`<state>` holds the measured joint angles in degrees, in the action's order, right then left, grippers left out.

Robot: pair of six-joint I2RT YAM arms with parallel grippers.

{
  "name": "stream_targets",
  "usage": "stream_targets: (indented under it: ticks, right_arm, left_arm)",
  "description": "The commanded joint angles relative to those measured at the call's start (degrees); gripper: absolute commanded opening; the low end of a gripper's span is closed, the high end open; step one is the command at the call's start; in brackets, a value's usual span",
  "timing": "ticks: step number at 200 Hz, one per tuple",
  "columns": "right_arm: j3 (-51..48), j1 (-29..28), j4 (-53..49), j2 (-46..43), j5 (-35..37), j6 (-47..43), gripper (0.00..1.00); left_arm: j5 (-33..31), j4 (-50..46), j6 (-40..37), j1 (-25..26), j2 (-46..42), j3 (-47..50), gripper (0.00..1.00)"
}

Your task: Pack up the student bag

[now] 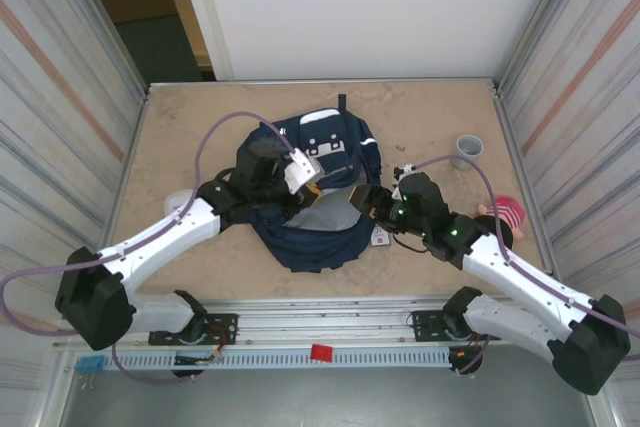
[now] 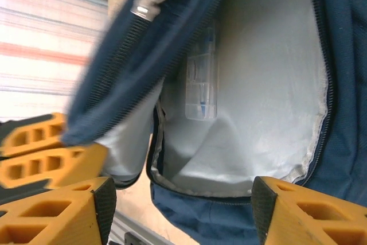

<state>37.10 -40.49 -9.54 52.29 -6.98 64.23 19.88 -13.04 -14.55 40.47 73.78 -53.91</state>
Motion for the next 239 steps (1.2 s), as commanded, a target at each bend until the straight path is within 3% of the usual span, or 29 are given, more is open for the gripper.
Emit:
stream_targets:
  ticks: [1, 60, 112, 168, 239]
  right_arm:
    - [-1.58, -0.33, -0.34, -3.15, 2.19, 0.4, 0.65]
    - [-7.37, -0.71, 8.4, -3.86, -1.28, 9.16, 0.76]
    - [-7.04, -0.47, 7.78, -3.16, -0.18, 7.72, 0.84]
    - [-6.85, 2.52, 8.61, -0.6, -4.92, 8.6, 0.85]
    - [-6.3, 2.96, 14.35, 3.55, -5.88, 10.12, 0.88]
  left_arm:
    - [2.54, -1.44, -6.16, 1.85, 1.95, 1.79, 0.0]
    - [2.31, 1.74, -2.77, 2.93, 3.83, 1.65, 0.0]
    - [-2.79, 9.59, 6.53, 3.59, 6.64, 0.46, 0.0]
    - [-2.74, 12.71, 6.48, 4.78, 8.94, 1.12, 0.02]
    - [-4.91, 15.41, 8.49, 6.28, 10.96, 0.27, 0.03]
